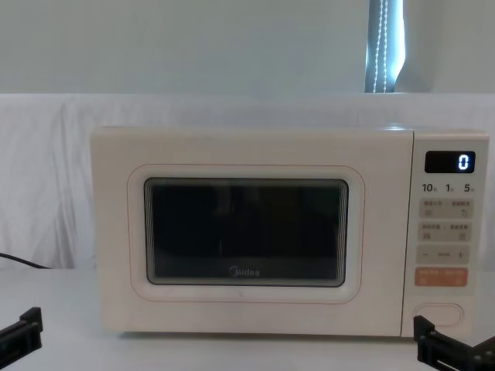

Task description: Press the button to open the microwave door with one hand; close the microwave door with the other hand.

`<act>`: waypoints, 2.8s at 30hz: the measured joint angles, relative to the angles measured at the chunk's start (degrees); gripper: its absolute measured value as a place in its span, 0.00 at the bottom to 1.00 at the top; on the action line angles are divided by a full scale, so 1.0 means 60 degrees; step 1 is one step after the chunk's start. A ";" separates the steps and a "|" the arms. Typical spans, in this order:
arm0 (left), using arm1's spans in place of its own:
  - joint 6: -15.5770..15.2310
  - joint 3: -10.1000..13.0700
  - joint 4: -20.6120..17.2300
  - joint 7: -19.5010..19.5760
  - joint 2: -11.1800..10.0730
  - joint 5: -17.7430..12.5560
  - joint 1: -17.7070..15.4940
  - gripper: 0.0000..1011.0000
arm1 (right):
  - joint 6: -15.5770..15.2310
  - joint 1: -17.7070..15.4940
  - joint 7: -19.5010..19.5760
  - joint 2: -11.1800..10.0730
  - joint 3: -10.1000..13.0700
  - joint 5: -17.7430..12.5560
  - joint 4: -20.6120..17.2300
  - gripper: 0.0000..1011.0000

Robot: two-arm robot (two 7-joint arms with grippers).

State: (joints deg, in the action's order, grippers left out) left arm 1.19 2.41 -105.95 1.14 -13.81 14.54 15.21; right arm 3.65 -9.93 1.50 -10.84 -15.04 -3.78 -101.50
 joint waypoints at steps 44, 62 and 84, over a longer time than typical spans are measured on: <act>0.0000 0.0000 0.0000 0.0000 0.0000 0.0000 0.0000 0.99 | -0.0126 0.0021 -0.0322 0.0361 0.0299 0.0101 -0.0075 0.99; 0.0000 0.0000 0.0000 0.0001 0.0000 0.0000 0.0000 0.99 | -0.1255 0.0660 -0.0694 0.0899 0.0654 0.0232 -0.0180 0.82; -0.0001 0.0000 0.0000 0.0000 0.0000 0.0000 0.0000 0.99 | -0.2170 0.1135 -0.0899 0.1370 0.0929 0.0440 0.0143 0.15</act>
State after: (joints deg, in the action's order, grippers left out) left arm 1.19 2.41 -105.95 1.14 -13.81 14.55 15.21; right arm -9.37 -3.12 -3.89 -2.62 -9.47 -1.14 -100.64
